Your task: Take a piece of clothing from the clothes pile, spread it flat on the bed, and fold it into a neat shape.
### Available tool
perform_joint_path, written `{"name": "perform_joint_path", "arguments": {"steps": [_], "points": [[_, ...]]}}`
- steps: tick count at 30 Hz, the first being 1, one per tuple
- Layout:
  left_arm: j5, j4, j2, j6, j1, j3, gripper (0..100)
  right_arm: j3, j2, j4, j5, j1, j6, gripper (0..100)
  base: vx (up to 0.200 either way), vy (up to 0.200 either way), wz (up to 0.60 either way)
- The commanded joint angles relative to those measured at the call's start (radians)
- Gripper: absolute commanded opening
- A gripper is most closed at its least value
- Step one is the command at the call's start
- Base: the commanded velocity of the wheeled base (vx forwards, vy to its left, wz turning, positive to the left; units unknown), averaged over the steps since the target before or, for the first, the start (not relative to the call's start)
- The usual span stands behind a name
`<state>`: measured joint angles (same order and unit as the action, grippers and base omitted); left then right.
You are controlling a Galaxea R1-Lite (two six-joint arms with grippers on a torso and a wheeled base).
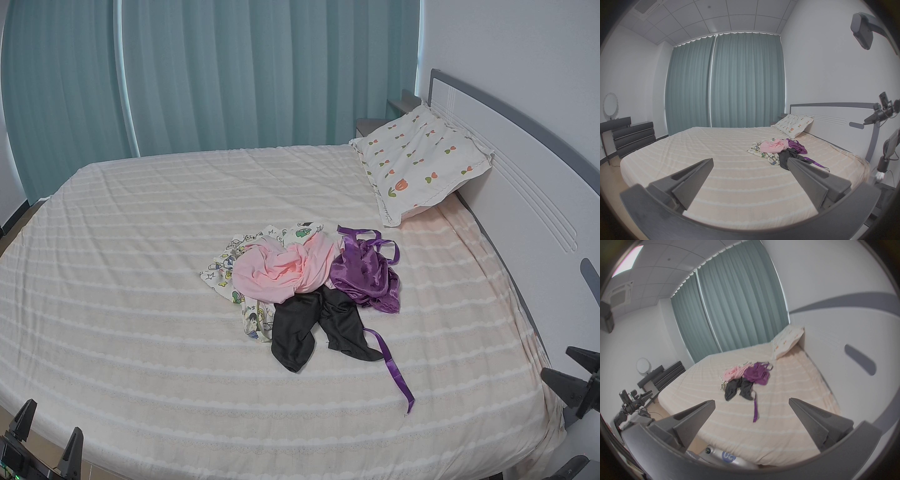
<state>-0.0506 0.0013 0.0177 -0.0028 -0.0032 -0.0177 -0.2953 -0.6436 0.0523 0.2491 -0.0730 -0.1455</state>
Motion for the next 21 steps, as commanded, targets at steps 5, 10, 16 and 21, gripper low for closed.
{"name": "perform_joint_path", "arguments": {"steps": [5,10,16,21], "points": [[0.000,0.000,-0.015,0.000,0.000,0.016,100,-0.013,-0.785,0.420,0.078,-0.206,-0.215,100,0.000,0.000,0.00],[0.000,0.000,-0.015,0.000,0.000,0.016,100,-0.077,-1.005,0.583,0.036,-0.292,-0.330,100,0.000,0.000,0.00],[0.000,0.000,-0.015,0.000,0.000,0.016,100,-0.183,-1.263,0.682,-0.091,-0.360,-0.356,100,0.000,0.000,0.00],[0.000,0.000,-0.015,0.000,0.000,0.016,100,-0.301,-1.412,0.733,-0.177,-0.401,-0.457,100,0.000,0.000,0.00]]}}
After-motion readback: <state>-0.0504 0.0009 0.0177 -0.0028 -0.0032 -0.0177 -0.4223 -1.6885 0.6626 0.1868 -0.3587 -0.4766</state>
